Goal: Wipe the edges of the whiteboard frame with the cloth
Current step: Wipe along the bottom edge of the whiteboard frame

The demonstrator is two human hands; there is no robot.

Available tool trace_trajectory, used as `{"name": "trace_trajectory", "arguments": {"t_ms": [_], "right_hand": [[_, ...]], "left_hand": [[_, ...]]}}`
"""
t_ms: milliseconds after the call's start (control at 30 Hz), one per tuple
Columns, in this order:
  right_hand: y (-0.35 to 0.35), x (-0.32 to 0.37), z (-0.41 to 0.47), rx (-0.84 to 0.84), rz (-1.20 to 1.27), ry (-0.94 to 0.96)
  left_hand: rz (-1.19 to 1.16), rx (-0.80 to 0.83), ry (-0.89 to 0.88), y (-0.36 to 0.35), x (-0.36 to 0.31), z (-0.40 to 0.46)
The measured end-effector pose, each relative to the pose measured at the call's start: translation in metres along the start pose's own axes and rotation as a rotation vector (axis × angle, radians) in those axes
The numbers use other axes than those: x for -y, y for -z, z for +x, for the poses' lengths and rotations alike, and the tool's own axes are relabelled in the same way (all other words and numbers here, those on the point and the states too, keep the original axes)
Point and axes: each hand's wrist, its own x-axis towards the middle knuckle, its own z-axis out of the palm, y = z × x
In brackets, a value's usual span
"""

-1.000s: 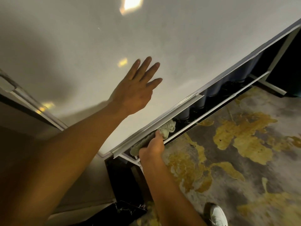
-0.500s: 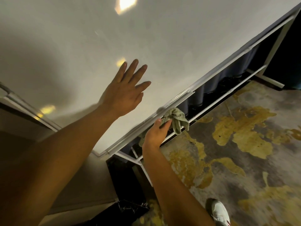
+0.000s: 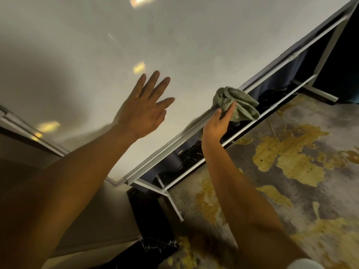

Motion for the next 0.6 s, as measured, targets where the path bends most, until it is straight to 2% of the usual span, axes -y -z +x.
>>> {"name": "trace_trajectory", "arguments": {"t_ms": [67,233,433,600], "right_hand": [[0.004,-0.011,0.002,0.03,-0.028,0.001],[0.001,-0.04,-0.019,0.109,0.047,-0.183],[-0.012,-0.057,-0.075,0.165,0.028,-0.105],[-0.004,-0.062,-0.071,0.096,-0.027,-0.118]], "left_hand": [[0.006,-0.001,0.005,-0.003,-0.001,0.001],[0.023,0.031,0.026,-0.01,0.0,-0.006],[0.029,0.046,0.021,-0.013,0.002,-0.008],[0.011,0.033,0.015,-0.012,0.005,-0.013]]}}
